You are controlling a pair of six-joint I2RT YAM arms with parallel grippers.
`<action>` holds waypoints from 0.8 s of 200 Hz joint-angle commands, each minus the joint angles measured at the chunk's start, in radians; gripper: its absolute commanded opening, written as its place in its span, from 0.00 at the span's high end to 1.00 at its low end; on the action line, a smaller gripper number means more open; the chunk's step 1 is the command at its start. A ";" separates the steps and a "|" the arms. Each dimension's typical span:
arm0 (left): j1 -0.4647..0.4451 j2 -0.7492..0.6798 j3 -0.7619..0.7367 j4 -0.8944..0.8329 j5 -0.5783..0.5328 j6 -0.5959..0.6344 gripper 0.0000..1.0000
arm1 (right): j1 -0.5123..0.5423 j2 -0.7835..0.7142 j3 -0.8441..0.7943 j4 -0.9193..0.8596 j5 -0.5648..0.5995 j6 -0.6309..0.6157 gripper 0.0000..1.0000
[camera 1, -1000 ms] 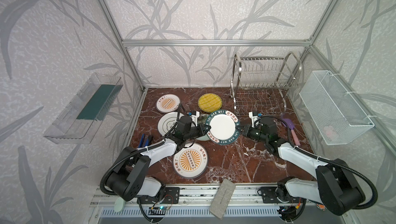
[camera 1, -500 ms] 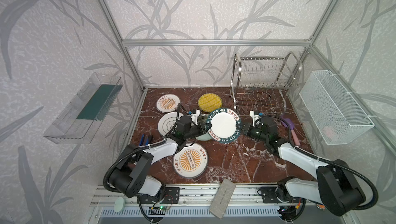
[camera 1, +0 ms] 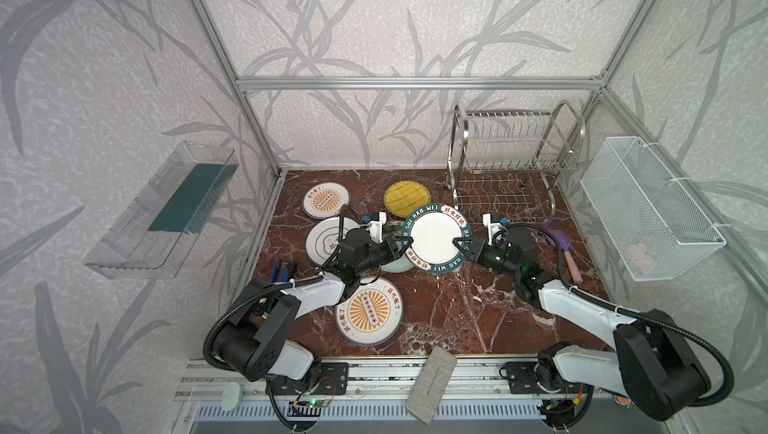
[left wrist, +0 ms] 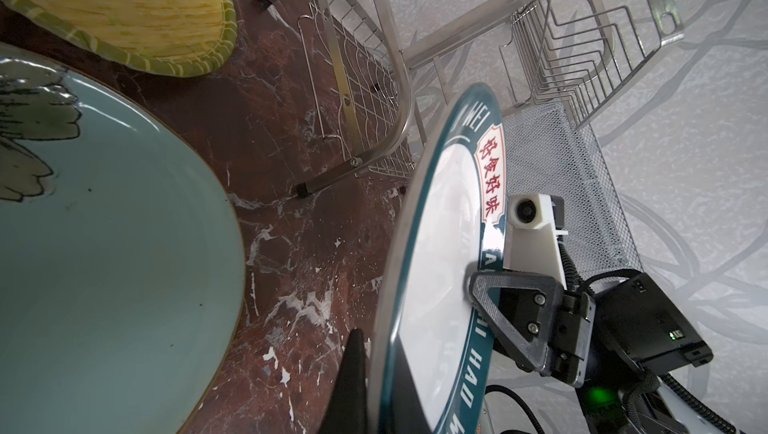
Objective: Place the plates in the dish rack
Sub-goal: 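Tilt the plate upright with the right gripper while the left steadies it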
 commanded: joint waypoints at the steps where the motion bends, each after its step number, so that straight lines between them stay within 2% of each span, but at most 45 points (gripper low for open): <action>1: -0.005 -0.004 -0.004 0.120 0.015 -0.034 1.00 | 0.019 0.017 -0.011 0.075 -0.013 0.011 0.70; 41: -0.004 -0.005 -0.013 0.137 0.000 -0.050 1.00 | 0.044 0.061 -0.003 0.177 -0.015 0.032 0.73; 97: -0.004 -0.026 -0.023 0.125 -0.029 -0.050 1.00 | 0.057 0.138 0.003 0.351 -0.031 0.098 0.83; 138: -0.006 -0.042 -0.022 0.101 -0.035 -0.043 1.00 | 0.060 0.154 0.017 0.371 -0.051 0.103 1.00; 160: -0.005 -0.056 -0.017 0.065 -0.040 -0.028 1.00 | 0.060 0.139 0.018 0.350 -0.046 0.088 1.00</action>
